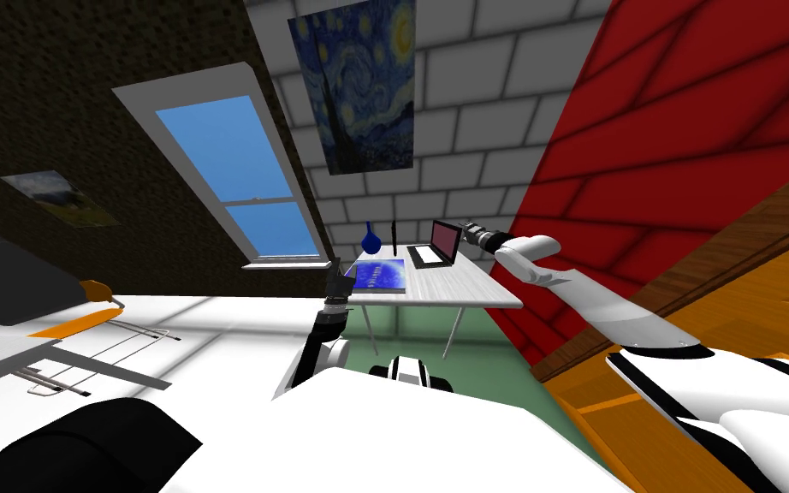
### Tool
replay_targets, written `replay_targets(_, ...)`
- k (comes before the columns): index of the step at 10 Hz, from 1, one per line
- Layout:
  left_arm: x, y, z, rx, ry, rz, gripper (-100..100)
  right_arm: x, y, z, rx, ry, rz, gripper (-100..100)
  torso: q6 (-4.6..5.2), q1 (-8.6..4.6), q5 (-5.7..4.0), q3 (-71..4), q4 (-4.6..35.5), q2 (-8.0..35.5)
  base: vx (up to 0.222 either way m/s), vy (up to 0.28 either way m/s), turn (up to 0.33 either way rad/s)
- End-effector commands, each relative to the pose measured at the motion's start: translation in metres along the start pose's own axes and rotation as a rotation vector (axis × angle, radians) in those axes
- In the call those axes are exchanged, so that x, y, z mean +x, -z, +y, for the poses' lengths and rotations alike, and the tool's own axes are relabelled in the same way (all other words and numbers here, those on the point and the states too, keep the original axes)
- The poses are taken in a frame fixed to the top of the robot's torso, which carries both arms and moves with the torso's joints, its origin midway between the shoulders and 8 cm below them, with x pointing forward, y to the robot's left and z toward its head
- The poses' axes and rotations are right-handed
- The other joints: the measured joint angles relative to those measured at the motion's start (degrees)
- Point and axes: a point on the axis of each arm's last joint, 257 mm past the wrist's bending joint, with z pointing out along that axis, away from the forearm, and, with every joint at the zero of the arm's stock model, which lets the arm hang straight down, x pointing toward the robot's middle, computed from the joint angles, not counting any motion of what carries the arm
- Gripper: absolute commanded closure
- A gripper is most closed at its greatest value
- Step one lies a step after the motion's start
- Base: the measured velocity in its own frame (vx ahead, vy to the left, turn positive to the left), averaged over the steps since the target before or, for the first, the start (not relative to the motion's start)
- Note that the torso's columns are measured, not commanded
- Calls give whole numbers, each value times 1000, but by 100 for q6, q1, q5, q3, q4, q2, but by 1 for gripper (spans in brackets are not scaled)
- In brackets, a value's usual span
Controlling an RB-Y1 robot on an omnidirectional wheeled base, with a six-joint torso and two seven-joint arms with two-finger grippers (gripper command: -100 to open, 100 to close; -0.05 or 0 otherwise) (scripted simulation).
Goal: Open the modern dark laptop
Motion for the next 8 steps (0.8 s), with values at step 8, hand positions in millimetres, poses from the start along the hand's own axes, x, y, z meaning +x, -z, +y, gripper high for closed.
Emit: replay_targets(8,0,0,0,0,0,0,0,-18,8,-5,-7,276,6,100,-24,20,4,-4,-15,-6,-6,43,8)
